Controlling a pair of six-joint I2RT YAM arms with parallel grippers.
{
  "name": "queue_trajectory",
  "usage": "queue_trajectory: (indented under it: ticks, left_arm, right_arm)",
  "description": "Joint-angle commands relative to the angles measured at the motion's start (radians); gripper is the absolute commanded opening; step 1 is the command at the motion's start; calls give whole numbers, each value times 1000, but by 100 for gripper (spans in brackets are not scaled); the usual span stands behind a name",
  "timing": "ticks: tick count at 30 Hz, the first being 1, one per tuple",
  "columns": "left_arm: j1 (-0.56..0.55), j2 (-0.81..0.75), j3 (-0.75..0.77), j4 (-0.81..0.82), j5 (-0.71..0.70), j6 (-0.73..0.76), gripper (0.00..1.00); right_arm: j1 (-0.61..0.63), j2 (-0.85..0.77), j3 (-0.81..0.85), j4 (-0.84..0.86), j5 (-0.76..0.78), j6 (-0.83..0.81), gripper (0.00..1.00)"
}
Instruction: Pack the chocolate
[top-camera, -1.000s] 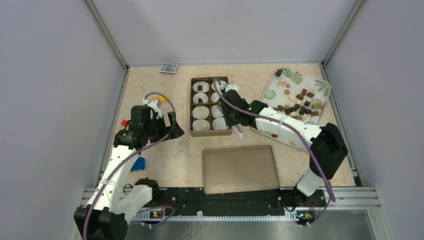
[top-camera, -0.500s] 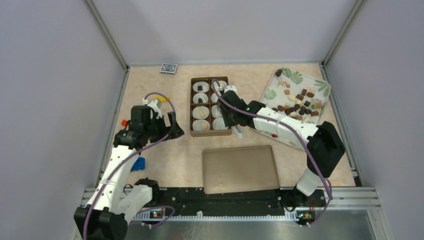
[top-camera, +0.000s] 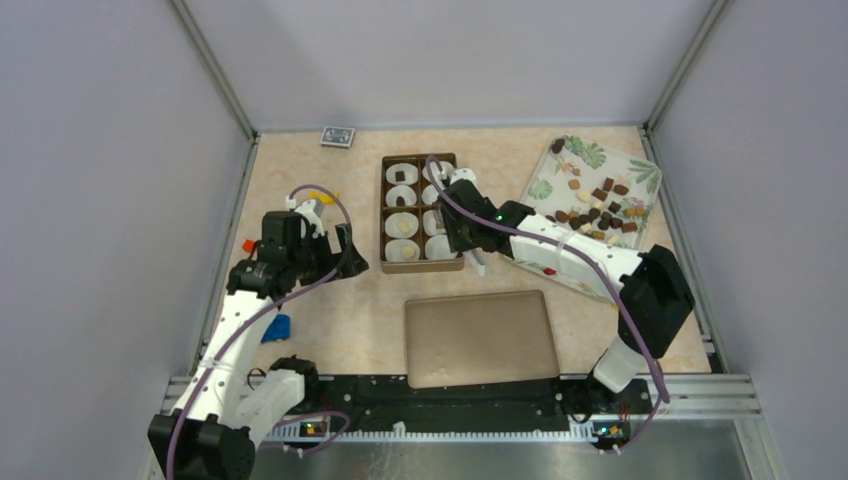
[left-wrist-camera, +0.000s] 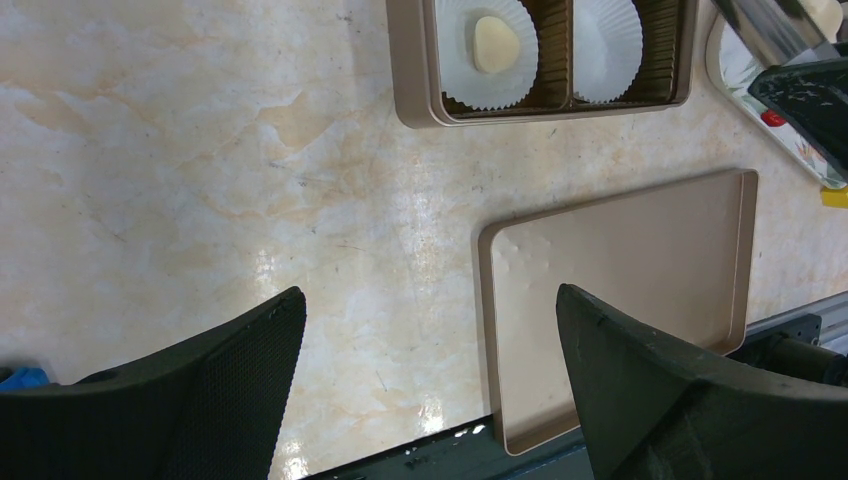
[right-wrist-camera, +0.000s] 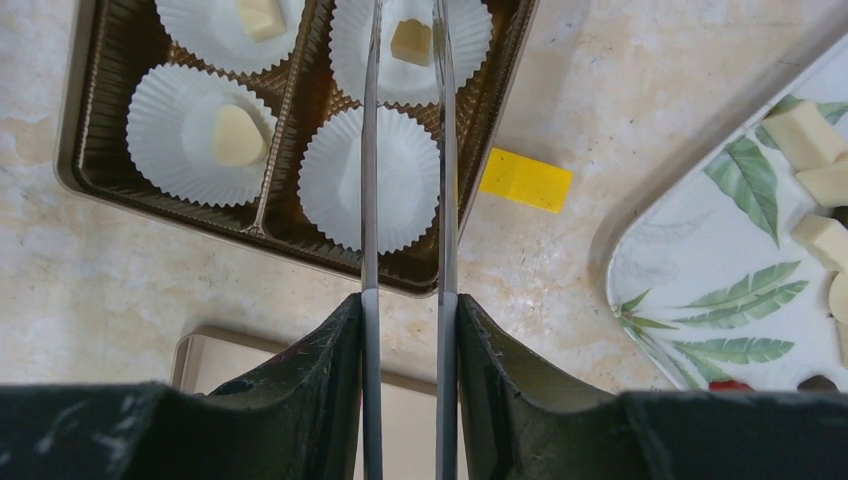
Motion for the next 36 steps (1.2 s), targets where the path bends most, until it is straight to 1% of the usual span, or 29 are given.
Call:
queue_trajectory:
  ticks: [1,5,8,10,13,17,20,27,32,36]
  left_arm:
    - [4,-2,27,8,11,11,99]
    - [4,9,31,18,33,14,99]
    - [4,14,31,23,33,7,99]
    - [4,16,28,29,39,5,99]
    - [4,24,22,40,54,3,99]
    - [4,37,22,50,70,2,99]
    - [4,50,25,50,79,5,99]
    - [4,50,28,48,71,5,99]
    - [4,42,15,58,75,-1,99]
    - [3,48,18,53,72,0,99]
  right_arm:
    - [4,-137,34,38,61,12,34]
    - [-7,-243,0,-9,143,17,34]
    - [-49,-359,-71,-46,171,31,34]
    - [-98,-432,-135,-72,176,45,34]
    - [-209,-531,-240,-113,157,53,34]
    - [-333,-614,-359,-148,104,47,35]
    - [-375,-626,-397,-159,82,31,35]
    - [-385,-585,-417,-148,70,22,35]
    - [-397,-547,-424,-110,83,5,35]
    - [-439,-534,-434,-57,55,-9,36]
